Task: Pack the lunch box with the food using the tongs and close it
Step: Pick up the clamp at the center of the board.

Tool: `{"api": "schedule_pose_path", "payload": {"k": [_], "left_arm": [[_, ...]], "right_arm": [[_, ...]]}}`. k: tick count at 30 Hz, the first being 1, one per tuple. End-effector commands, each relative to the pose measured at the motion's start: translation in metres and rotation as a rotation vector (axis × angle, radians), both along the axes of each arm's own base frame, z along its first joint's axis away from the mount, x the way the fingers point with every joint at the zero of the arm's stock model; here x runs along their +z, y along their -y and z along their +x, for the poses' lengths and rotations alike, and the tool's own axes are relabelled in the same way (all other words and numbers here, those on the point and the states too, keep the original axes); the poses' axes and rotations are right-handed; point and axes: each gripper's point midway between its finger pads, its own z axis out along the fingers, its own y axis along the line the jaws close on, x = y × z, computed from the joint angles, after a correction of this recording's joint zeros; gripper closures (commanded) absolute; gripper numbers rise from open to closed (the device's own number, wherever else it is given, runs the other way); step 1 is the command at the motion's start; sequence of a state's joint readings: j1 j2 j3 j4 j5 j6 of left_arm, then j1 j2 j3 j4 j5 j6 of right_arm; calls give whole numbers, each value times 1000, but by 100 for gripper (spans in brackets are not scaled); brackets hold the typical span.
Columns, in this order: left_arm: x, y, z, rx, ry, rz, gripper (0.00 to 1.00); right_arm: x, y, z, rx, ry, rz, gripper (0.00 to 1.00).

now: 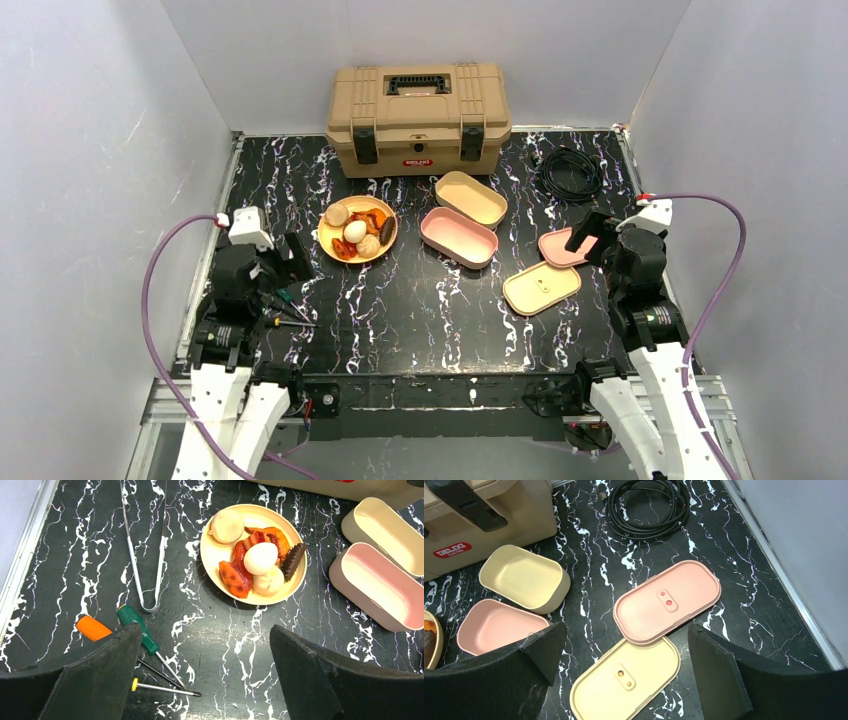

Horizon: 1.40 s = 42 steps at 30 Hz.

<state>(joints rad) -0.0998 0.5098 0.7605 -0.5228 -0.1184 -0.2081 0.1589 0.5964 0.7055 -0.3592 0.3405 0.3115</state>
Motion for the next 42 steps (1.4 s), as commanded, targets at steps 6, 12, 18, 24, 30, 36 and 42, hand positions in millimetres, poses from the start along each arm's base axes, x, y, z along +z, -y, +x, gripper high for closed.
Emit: {"api": "schedule_pose_path", "payload": {"k": [6,12,18,24,30,36,42], "left_arm": [[-37,-2,8,0,-210,40,1],[-72,-5,35,21,-421,-113,1],[-86,-18,66,70,-491,-234,1],[-118,-39,91,112,-633,-180,1],[-143,-55,109,140,-712,-126,11],[-156,-76,115,206,-749,-36,15],[-175,-80,120,196,-792,-16,26]], "right_arm": [[27,2,1,-4,74,3,0],[28,0,1,8,80,2,0],[30,-4,0,32,85,9,0],[33,-4,-3,31,102,14,0],[34,-3,-5,27,111,18,0],[32,-4,-5,32,105,21,0],[30,-4,-4,30,100,20,0]]}}
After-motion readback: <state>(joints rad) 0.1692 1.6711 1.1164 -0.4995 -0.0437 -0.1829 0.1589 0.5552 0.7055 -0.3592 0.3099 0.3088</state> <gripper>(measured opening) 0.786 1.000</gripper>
